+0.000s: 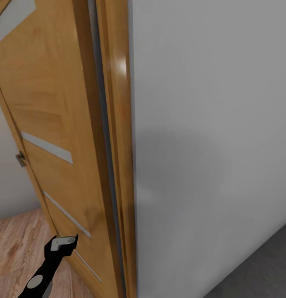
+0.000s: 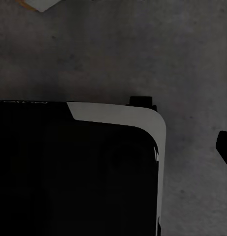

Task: Move the two storage containers from the living room to the garage. In the garage, place one container on the floor and stack the other container on top of it (either order is fine).

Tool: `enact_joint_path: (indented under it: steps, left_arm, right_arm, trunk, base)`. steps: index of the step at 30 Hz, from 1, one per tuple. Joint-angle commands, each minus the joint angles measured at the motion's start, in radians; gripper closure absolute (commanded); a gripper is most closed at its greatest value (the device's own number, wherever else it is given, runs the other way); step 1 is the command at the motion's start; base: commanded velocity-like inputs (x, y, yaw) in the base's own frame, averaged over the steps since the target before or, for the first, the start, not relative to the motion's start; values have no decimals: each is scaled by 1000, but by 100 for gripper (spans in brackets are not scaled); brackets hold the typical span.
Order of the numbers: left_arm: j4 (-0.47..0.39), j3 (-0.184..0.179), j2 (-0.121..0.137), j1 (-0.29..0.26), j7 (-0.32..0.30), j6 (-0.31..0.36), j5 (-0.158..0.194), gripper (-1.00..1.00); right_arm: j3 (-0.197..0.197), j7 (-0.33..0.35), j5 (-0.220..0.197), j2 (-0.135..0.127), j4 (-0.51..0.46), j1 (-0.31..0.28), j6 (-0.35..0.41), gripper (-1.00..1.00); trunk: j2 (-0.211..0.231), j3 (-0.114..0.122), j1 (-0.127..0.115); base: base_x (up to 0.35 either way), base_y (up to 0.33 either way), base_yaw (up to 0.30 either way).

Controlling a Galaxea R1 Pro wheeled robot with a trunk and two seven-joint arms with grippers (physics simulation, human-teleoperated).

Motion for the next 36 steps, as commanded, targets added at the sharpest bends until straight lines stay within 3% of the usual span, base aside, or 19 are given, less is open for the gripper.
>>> enact_joint_path:
  steps: [1,14,23,36]
  left_arm:
    - [-12,3,-1,-4,-10,-3,0,-100]
    - [-12,3,-1,-4,-10,-3,0,-100]
    - [-12,3,-1,-4,-10,-2,0,-100]
    - [-12,3,-1,-4,-10,-2,0,-100]
  right_arm:
    - [-5,5,0,0,1,-1,-3,-100]
    - [-5,5,0,0,1,-1,-3,-100]
    - [-5,5,0,0,1,-1,-3,-100]
    - [-5,5,0,0,1,-1,-3,-100]
  trunk:
    - [-1,-1,0]
    - [-1,-1,0]
    - [-1,-1,0]
    - [-1,-1,0]
  base:
    - [30,0,0]
    - [13,0,0]
    - [223,0,0]
    - [58,0,0]
